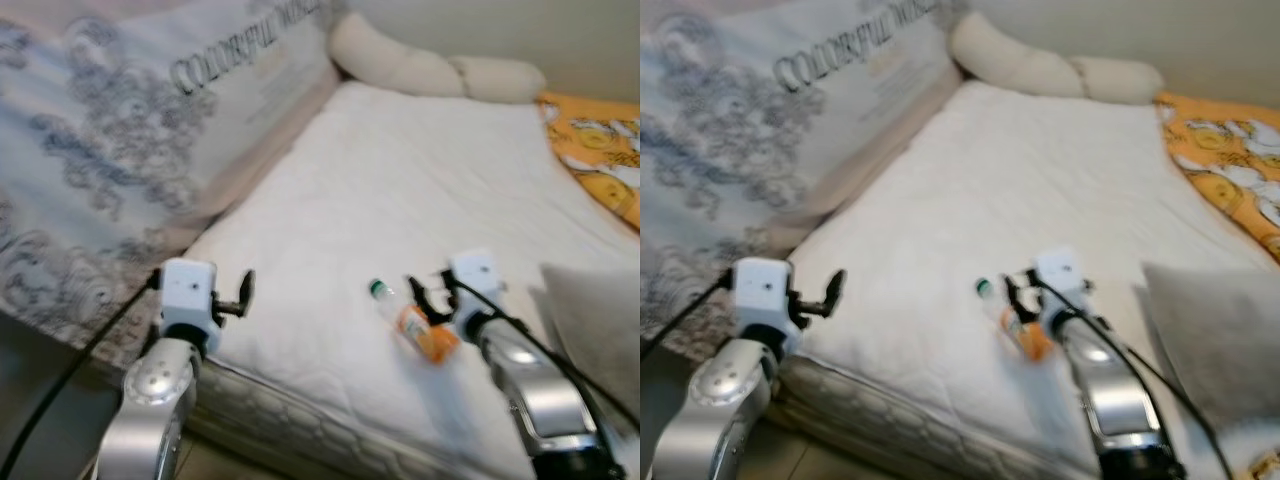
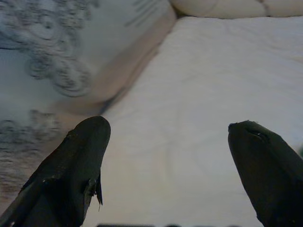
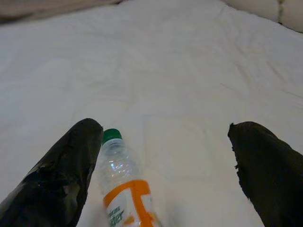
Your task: Clean up the room
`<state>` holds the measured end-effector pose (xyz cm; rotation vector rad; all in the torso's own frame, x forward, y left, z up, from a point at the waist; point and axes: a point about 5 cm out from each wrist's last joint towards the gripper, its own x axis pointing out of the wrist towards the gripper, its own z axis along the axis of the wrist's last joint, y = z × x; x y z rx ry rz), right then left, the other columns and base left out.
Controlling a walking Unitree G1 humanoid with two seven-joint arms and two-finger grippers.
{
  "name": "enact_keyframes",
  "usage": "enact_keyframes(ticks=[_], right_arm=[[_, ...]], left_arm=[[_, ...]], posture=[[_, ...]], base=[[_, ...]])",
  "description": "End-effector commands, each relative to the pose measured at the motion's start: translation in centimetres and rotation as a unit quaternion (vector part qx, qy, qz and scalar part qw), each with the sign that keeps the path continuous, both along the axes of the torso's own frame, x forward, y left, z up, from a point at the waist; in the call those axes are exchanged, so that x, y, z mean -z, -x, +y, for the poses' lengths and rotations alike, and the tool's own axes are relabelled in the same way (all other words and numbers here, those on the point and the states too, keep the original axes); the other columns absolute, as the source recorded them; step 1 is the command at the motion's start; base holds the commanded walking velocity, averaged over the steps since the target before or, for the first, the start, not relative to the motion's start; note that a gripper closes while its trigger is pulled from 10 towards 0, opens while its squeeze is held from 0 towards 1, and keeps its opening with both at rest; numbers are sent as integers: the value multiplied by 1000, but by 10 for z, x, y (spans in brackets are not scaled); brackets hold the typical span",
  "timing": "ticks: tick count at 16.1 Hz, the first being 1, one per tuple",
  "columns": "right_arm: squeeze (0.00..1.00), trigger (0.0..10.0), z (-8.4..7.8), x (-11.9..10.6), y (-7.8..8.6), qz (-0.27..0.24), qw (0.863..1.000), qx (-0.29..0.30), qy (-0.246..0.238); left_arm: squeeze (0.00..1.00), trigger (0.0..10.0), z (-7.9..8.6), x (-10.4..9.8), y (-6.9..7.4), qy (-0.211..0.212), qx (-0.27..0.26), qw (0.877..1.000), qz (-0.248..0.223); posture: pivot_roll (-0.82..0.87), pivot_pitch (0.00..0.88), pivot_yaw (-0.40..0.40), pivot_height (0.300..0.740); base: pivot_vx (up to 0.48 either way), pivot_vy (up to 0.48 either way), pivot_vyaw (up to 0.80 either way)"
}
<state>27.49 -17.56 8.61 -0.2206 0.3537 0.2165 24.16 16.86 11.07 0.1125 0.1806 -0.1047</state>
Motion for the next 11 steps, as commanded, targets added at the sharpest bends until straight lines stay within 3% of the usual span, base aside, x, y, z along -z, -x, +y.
enact_keyframes(ticks=[1, 3, 4, 7, 8, 9, 10, 11], right_arm=[[0, 10000, 7, 1, -3, 14, 1000, -17, 0], [0, 10000, 0, 19, -11, 98, 993, -59, 30], [0, 10000, -4, 24, -19, 116, 990, -67, 47], [0, 10000, -17, 36, -34, 171, 979, -58, 93], [0, 10000, -23, 39, -40, 194, 975, -45, 102], [0, 10000, -25, 41, -42, 207, 972, -40, 100], [0, 10000, -29, 45, -45, 228, 968, -37, 102], [0, 10000, -30, 46, -46, 236, 966, -37, 103]], left_arm=[[1000, 10000, 6, -1, -1, -12, 1, 1000, 2], [1000, 10000, -5, -2, -4, -3, 74, 997, 19], [1000, 10000, -14, 0, -6, 10, 117, 992, 44], [863, 10000, -16, -6, -20, 25, 122, 991, 43], [443, 10000, -22, -5, -21, 17, 164, 984, 65], [247, 10000, -26, -3, -19, 0, 195, 977, 81], [192, 10000, -31, 0, -17, -28, 247, 963, 105], [180, 10000, -32, 0, -16, -34, 261, 958, 111]], posture=[[-32, 0, -18, 740], [-28, 0, -28, 740], [-27, 0, -27, 740], [-24, 0, -20, 740], [-21, 0, -17, 740], [-23, 0, -15, 740], [-26, 0, -8, 740], [-28, 0, -5, 740]], base=[[285, 0, 0], [0, 0, 0], [0, 0, 0], [0, 0, 0], [0, 0, 0], [0, 0, 0], [0, 0, 0], [0, 0, 0]])
